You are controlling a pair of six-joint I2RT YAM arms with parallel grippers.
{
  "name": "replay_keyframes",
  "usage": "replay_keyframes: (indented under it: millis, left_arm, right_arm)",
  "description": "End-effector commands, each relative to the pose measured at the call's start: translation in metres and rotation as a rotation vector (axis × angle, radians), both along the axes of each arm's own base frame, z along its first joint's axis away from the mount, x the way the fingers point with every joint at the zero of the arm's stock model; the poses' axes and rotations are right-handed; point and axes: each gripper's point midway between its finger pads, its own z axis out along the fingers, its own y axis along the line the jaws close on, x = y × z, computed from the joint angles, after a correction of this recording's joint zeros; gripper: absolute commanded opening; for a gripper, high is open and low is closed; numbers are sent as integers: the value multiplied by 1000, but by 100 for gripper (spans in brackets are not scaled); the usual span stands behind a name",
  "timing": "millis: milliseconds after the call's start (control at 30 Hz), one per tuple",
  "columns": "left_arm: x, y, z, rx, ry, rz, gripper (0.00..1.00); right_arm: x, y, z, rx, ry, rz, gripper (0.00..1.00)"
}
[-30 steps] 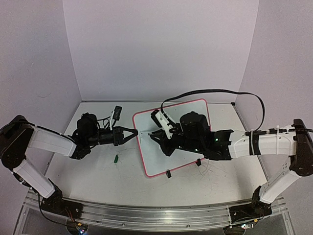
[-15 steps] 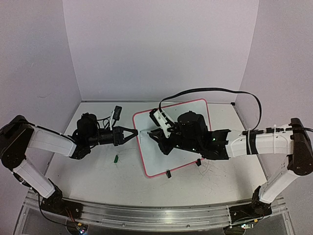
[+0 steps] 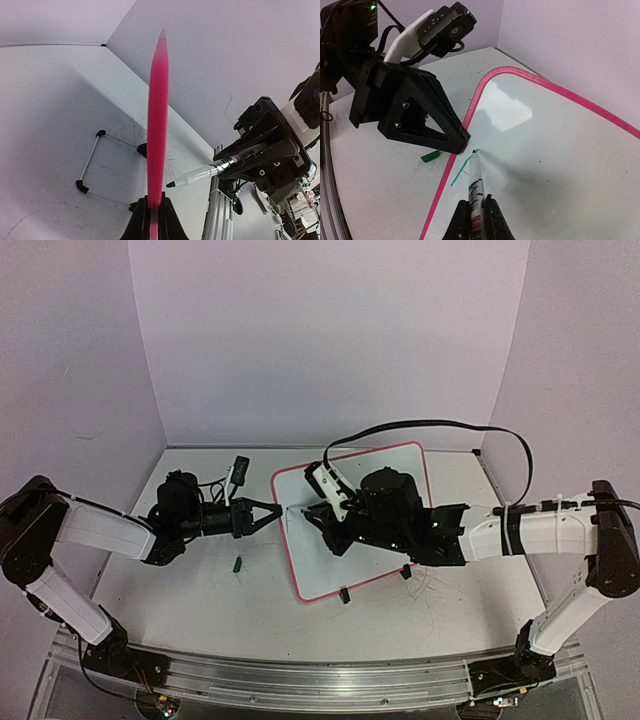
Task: Write a sentence on the whiteboard
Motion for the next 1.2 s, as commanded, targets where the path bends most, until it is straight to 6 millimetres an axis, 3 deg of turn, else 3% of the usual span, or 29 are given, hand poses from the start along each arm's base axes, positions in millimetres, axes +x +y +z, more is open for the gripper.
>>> replay_keyframes:
  millis: [0, 1167]
  left_arm:
    - [-2, 0, 23, -35, -71, -8, 0]
    - [1, -3, 25, -36, -73, -10, 0]
  right_arm:
    - [11, 7, 22, 52, -42, -23, 0]
    - [13, -11, 9, 30, -19, -94, 0]
